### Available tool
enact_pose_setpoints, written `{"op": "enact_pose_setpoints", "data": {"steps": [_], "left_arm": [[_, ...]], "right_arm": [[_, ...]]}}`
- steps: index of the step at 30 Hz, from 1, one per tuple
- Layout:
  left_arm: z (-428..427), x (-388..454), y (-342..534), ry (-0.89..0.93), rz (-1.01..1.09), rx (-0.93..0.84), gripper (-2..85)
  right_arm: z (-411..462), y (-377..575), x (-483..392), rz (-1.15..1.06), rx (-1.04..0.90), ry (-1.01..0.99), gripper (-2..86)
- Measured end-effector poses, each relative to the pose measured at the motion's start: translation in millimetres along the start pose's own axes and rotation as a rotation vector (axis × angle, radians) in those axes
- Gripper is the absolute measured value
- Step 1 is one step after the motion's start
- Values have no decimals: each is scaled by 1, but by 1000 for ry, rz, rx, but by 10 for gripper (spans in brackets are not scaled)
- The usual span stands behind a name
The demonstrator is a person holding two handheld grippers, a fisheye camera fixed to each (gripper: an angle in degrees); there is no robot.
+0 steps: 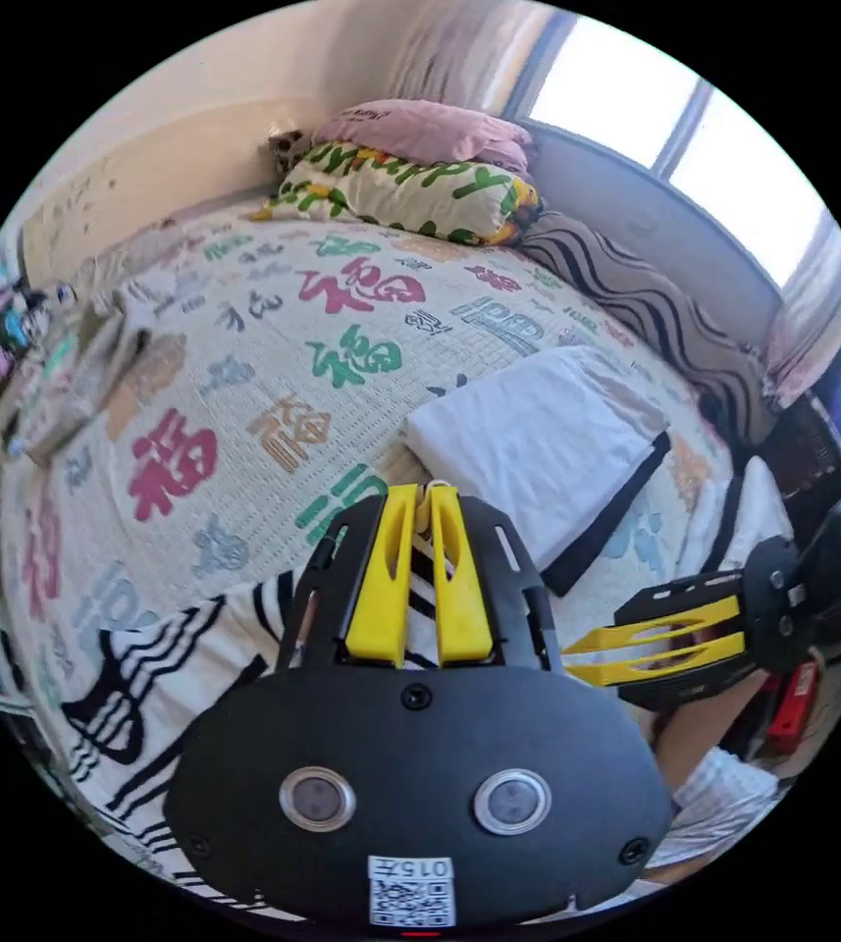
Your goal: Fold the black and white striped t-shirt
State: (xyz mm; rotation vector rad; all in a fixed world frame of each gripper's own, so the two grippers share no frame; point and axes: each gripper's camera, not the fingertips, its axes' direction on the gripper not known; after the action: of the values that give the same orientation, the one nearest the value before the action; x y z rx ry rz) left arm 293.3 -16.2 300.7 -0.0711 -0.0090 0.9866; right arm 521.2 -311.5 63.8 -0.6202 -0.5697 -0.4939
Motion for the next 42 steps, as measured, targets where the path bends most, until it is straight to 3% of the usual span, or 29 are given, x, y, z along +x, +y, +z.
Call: {"op": "enact_pose_setpoints", "data": {"steps": [1,3,9,13,19,23,27,31,36,42], "left_arm": [[-6,15,0,-110,74,13,19],[-11,28,0,-164,112,22,30],[5,11,-6,123,48,-133,164],[-12,-16,1,301,-26,-9,127],[3,-12,7,127,36,-128,114],[27,-10,7,194,31,-206,104],[41,2,7,261,57,-201,40],[30,-1,10,216,45,-131,1],[2,-28,23,242,-66,62,-7],[0,-43,27,274,-102,72,-7]], "right_arm": [[10,-4,4,7,-40,-28,60],[25,-10,10,26,-111,-29,63],[30,-12,8,-14,-161,4,0],[24,-8,2,-51,-173,13,-9],[10,3,-14,-144,-193,18,-10],[8,5,-25,-187,-212,45,-9],[-6,12,-15,-86,-169,126,-6],[-13,10,-5,-50,-84,76,21],[22,-9,18,23,-183,14,94],[41,-17,32,46,-203,-16,39]]}}
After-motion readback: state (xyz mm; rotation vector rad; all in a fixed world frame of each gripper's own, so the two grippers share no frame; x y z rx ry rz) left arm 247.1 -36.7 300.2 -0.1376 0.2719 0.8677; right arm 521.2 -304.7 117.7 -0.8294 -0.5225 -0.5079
